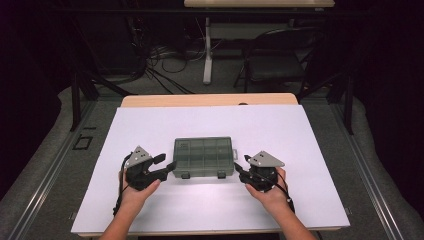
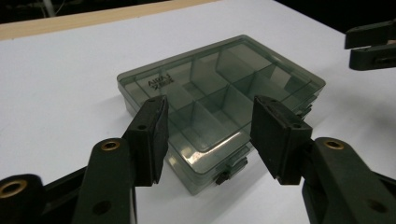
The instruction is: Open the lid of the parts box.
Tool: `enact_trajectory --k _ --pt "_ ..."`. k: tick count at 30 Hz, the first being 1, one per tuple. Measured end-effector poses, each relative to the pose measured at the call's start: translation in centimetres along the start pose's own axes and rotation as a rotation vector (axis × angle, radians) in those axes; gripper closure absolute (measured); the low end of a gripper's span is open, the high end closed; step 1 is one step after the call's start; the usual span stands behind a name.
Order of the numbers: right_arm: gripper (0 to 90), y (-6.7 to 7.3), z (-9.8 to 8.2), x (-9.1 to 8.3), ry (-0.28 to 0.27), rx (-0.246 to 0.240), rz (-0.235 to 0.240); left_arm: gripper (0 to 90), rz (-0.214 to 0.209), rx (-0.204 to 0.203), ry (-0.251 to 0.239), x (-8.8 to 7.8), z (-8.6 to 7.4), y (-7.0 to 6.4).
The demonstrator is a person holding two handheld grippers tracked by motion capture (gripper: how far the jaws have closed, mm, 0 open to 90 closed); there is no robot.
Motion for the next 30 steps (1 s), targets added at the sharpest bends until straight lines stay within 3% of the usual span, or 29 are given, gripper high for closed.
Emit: enact_trajectory --k 1,2,6,12,15,24,30 --pt "54.4 0.0 0.0 0.0 0.0 0.0 0.0 49.5 0.0 0.0 0.0 0.0 0.0 0.0" --pt "58.5 0.0 -0.1 -0.1 -0.013 0.003 -0.011 51.4 0.016 0.001 0.016 0.2 -0.3 -0.3" --pt "74.9 0.9 -0.3 -0.2 0.006 -0.004 0.016 67.8 0.009 -0.008 0.051 0.7 -0.8 -1.2" --pt "87.2 2.1 -0.5 0.1 0.01 -0.017 0.065 83.8 0.007 0.022 0.096 0.8 -1.9 -2.1" --pt "90.0 2.3 -0.8 0.5 0.016 -0.013 0.08 90.0 -0.003 0.005 0.112 1.0 -2.5 -2.1" --pt "90.0 2.5 -1.8 1.4 0.051 -0.012 0.092 90.0 0.014 0.023 0.136 1.4 -3.2 -1.7" --pt "90.0 2.1 -2.5 2.0 0.077 0.014 0.102 90.0 0.012 0.036 0.187 1.9 -3.8 -1.8"
Point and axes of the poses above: each handheld gripper's, and its own axes: x roughly forward along the jaws, z roughly out of its top, y roughly to its left, the point moved 6 cm from there along x, roughly forward along the jaws, and after that the axes turned 6 degrees about z, right-handed, at the moved point
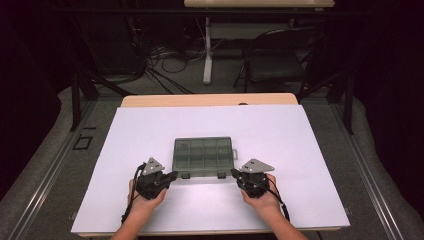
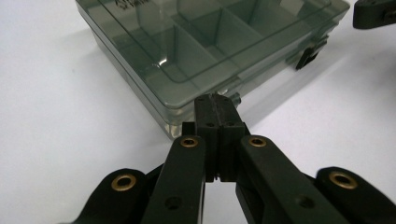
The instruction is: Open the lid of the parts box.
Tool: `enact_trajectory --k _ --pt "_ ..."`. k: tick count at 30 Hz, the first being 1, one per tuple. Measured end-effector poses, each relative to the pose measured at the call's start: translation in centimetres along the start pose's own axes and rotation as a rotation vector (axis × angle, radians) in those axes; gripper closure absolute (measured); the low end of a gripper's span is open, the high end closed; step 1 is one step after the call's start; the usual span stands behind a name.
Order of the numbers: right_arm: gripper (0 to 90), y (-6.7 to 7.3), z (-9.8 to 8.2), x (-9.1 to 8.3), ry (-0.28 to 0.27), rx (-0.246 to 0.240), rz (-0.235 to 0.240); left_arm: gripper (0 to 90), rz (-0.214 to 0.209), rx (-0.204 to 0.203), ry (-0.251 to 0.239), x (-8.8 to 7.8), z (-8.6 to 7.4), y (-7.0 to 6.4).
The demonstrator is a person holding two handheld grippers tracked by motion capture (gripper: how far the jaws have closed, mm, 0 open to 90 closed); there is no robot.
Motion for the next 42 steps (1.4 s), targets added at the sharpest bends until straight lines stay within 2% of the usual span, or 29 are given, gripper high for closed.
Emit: enact_trajectory --k 4,5,14,15,22,25,29,30,34,42 --pt "90.0 0.1 -0.1 0.3 -0.001 -0.002 0.002 90.0 -0.003 0.006 0.018 0.3 -0.2 -0.1" --pt "90.0 0.3 -0.3 0.4 0.017 -0.006 0.004 90.0 -0.003 0.01 0.021 0.5 -0.2 -0.1" --pt "90.0 0.5 -0.5 0.9 0.044 -0.024 0.014 90.0 -0.012 0.017 0.041 1.1 -0.4 -0.4" --pt "90.0 0.6 -0.5 1.1 0.029 -0.02 0.013 90.0 -0.011 0.02 0.043 1.2 -0.4 -0.4" --pt "90.0 0.8 -0.6 1.5 0.047 -0.019 0.029 90.0 -0.005 0.013 0.046 1.5 -0.4 -0.4" --pt "90.0 0.9 -0.5 1.7 0.034 -0.021 0.031 90.0 -0.002 0.016 0.046 1.5 -0.4 -0.4" --pt "90.0 0.9 -0.6 1.9 0.042 -0.019 0.035 90.0 -0.005 0.02 0.051 1.7 -0.4 -0.3" --pt "90.0 1.0 -0.5 2.1 0.027 -0.016 0.036 90.0 -0.006 0.022 0.051 1.7 -0.4 -0.4" --pt "90.0 0.9 -0.6 2.0 0.048 -0.014 0.042 90.0 -0.011 0.025 0.051 1.7 -0.4 -0.5" --pt "90.0 0.9 -0.6 2.1 0.045 -0.011 0.038 90.0 -0.012 0.018 0.048 1.7 -0.3 -0.4"
Point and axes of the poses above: each handheld gripper's, and its own axes: x roughly forward along the jaws, z roughly out of its top, y roughly to its left, the point moved 6 cm from there along x, roughly forward along the jaws, and after that the axes turned 6 degrees about z, right-handed, at the moved point
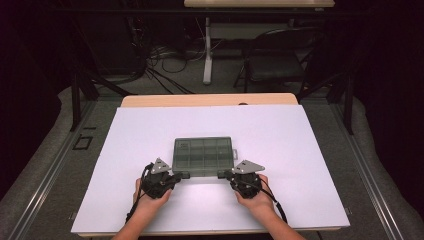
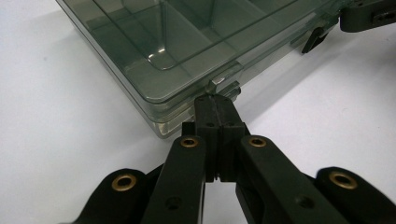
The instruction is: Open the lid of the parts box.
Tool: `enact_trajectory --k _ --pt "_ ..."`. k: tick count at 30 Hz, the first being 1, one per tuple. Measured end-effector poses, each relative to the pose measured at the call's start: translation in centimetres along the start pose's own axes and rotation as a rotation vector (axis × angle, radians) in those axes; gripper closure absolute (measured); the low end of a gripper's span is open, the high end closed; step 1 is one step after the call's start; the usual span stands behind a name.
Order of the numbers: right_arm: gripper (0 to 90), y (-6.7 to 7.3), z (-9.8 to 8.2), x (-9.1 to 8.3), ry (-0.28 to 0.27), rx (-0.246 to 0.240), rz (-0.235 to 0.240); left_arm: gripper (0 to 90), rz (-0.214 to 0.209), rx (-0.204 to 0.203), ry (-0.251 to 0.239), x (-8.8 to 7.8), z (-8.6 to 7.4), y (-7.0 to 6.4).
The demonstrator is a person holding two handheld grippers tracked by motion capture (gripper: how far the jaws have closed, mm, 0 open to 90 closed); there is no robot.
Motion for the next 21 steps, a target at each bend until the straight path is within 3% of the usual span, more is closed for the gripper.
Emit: enact_trajectory --k 9,12,21 --pt "90.0 0.1 0.5 -0.2 -0.025 0.004 -0.002 90.0 -0.009 -0.018 -0.037 -0.5 0.5 -0.2" --pt "90.0 0.2 0.9 -0.3 -0.062 0.002 -0.004 90.0 -0.008 -0.027 -0.057 -0.7 0.8 -0.1" --pt "90.0 -0.3 1.5 -1.0 -0.073 0.037 -0.014 90.0 0.024 -0.053 -0.099 -1.1 1.5 0.0"
Point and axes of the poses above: each handheld gripper's, and its own axes: x roughly forward along the jaws, z roughly out of its top, y roughly to its left, the point moved 6 cm from there along x, roughly forward along the jaws, and after that the axes turned 6 degrees about z, right-handed, at the moved point
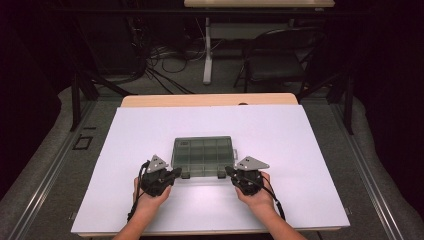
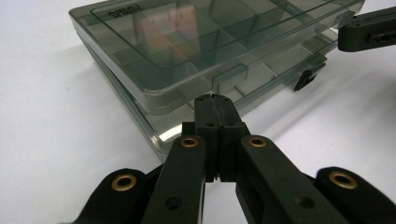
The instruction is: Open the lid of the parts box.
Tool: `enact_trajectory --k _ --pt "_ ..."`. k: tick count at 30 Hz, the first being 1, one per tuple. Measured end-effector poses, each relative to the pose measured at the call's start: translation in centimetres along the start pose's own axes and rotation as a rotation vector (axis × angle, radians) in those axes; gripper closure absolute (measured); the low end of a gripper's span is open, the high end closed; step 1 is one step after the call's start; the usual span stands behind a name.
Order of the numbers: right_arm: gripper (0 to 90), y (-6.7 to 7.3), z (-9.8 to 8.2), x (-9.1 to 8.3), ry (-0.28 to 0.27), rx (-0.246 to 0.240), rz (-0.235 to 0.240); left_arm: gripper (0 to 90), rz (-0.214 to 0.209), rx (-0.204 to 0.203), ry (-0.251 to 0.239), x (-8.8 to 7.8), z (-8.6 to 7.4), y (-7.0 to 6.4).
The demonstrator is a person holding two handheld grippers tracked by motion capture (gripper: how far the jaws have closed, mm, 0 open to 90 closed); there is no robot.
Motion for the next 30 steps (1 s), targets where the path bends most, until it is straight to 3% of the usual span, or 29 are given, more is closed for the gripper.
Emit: enact_trajectory --k 9,14,19,24,30 --pt "90.0 -1.0 0.6 -0.3 -0.018 0.026 -0.031 90.0 0.009 -0.064 -0.026 -0.2 0.7 0.5" --pt "90.0 -1.3 1.4 -0.5 -0.026 0.015 -0.044 90.0 0.015 -0.068 -0.038 -0.4 1.5 0.8" --pt "90.0 -1.5 2.7 -0.7 -0.04 0.012 -0.055 90.0 0.028 -0.065 -0.059 -0.7 3.0 1.1" --pt "90.0 -2.1 4.7 -0.5 -0.076 0.048 -0.055 90.0 0.035 -0.085 -0.095 -0.8 4.7 1.8" --pt "90.0 -2.8 6.6 0.0 -0.086 0.055 -0.072 90.0 0.043 -0.106 -0.112 -0.6 6.2 2.8"
Point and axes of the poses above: each handheld gripper's, and its own axes: x roughly forward along the jaws, z roughly out of its top, y roughly to its left, the point moved 6 cm from there along x, roughly forward along the jaws, and after that the axes turned 6 degrees about z, right-handed, at the moved point
